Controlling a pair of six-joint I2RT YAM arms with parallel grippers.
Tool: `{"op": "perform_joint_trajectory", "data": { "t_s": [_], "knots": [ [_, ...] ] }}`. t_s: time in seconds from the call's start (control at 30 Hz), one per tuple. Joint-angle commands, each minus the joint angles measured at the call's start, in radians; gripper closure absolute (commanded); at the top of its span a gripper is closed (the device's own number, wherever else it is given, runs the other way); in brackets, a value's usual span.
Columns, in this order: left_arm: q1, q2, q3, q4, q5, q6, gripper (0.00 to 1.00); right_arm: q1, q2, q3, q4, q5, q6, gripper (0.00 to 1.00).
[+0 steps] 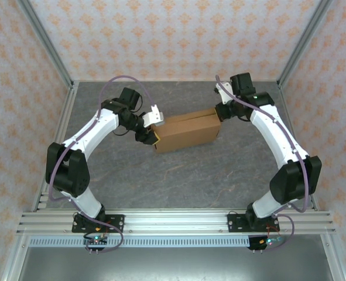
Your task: Fold the paper box
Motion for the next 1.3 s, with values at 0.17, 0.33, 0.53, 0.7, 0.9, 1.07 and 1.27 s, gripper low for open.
{"op": "perform_joint_trajectory", "data": {
  "t_s": [0.17, 0.33, 0.53, 0.7, 0.9, 1.07, 1.27],
  "knots": [
    [-0.033, 0.001, 0.008, 0.039, -0.134, -0.067, 0.57, 0.029, 0.081, 0.127, -0.134, 0.102, 0.220, 0.92],
    [-0.041, 0.005, 0.014, 0.047, -0.150, -0.084, 0.57, 0.039, 0.117, 0.162, -0.158, 0.108, 0.280, 0.92],
    [-0.043, 0.027, 0.038, 0.029, -0.165, -0.100, 0.55, 0.039, 0.115, 0.129, -0.137, 0.132, 0.313, 0.92],
    [-0.043, 0.036, 0.049, 0.021, -0.180, -0.121, 0.54, 0.038, 0.100, 0.083, -0.095, 0.151, 0.332, 0.93],
    [-0.042, 0.052, 0.063, 0.016, -0.187, -0.145, 0.54, 0.035, 0.086, 0.040, -0.042, 0.127, 0.378, 0.95],
    [-0.040, 0.059, 0.069, 0.013, -0.191, -0.153, 0.54, 0.034, 0.087, 0.033, -0.031, 0.132, 0.394, 0.95],
    [-0.035, 0.061, 0.079, 0.010, -0.208, -0.175, 0.54, 0.007, 0.075, 0.010, -0.016, 0.096, 0.395, 0.96]
  ]
}}
